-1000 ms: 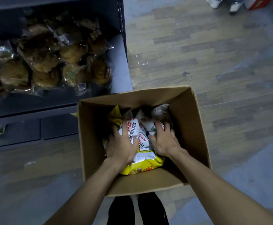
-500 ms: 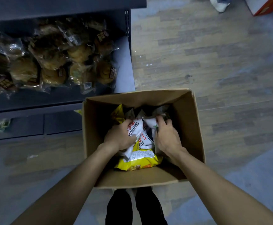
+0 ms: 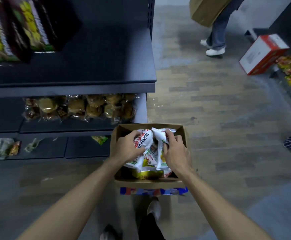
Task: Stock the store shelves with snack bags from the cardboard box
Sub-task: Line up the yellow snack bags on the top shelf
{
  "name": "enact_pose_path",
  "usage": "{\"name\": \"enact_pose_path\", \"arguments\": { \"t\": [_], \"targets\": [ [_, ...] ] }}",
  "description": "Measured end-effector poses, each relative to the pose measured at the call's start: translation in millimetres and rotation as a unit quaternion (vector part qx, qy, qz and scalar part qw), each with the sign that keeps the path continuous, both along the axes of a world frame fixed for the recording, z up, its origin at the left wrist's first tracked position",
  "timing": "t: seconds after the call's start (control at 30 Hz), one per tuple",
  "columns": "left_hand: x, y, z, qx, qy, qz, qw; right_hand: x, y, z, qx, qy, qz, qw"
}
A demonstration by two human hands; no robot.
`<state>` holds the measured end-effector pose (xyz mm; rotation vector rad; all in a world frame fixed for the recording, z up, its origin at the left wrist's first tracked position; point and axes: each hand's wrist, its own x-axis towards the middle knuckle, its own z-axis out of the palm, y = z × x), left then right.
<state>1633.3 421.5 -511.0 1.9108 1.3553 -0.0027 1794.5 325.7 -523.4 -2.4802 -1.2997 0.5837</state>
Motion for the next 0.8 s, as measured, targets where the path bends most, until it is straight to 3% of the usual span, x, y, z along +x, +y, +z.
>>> {"name": "enact_pose_path", "arguments": {
  "t": [0.17,0.3,0.53,0.8],
  "targets": [
    [-39,6,89,0.122,0.010,-0.031,0.992,-39,2,81,0.064,-0.018,-0.008,0.998],
    [-82,12,178,0.215,-0.039,-0.009,0.976,-80,16,163,0.152,-0.043,0.000,0.988],
    [-161,22,326,0.367,-0.093,0.035,0.925,-156,45,315,0.314,-0.093,0.031,0.944],
    [-195,49,427,0.470,-0.108,0.085,0.872,-190,91,430,0.372,-0.130,0.052,0.918]
  ]
}}
